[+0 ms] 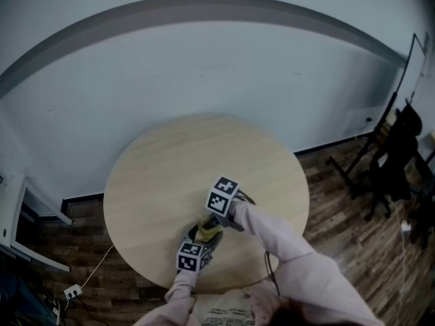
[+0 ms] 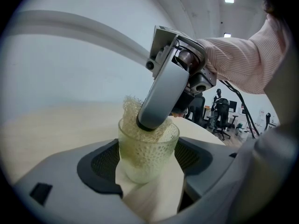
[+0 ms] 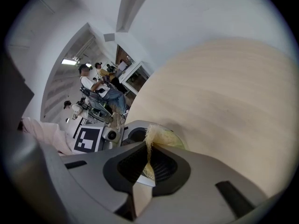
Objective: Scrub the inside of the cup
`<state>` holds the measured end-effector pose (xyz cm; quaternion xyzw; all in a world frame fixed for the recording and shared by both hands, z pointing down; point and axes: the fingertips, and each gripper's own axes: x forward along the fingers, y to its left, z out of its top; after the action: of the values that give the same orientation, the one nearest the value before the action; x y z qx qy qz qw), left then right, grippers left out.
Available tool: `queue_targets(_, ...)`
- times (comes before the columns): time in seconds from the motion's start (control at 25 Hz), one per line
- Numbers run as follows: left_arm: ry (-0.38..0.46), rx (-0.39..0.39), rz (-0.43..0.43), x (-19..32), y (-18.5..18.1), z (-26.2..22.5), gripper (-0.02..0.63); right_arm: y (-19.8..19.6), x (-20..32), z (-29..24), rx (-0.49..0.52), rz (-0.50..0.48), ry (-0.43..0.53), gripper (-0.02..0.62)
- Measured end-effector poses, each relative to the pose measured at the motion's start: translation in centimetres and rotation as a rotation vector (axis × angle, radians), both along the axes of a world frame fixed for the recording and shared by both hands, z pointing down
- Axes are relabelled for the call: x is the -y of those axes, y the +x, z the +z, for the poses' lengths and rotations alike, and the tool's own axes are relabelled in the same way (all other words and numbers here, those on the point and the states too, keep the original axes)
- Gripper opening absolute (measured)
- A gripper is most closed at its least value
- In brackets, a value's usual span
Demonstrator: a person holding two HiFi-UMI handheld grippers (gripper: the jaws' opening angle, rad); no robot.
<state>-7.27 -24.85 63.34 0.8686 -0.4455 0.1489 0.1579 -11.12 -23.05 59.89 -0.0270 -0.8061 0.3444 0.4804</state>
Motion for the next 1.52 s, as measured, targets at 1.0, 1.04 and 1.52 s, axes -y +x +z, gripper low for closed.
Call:
queue_targets(1.0,0.012,-0.004,0.01,0.2,0.0,-0.1,0.365,1.6,-0.1,-1.0,-0.094,-0.953,0.627,0.028)
queue_targets(1.04,0.015,-0.003,0.01,0.3,0.0,-0.1,0.365,1.8,0.2,-1.1,-0.109,-0.975,0.651,0.028)
queue_targets(1.52,0.01,-0.004,0.006,0.2,0.2,-0.3,0.365,1.5,0.3,-0.7,-0.127,-1.058,0.713,0.028)
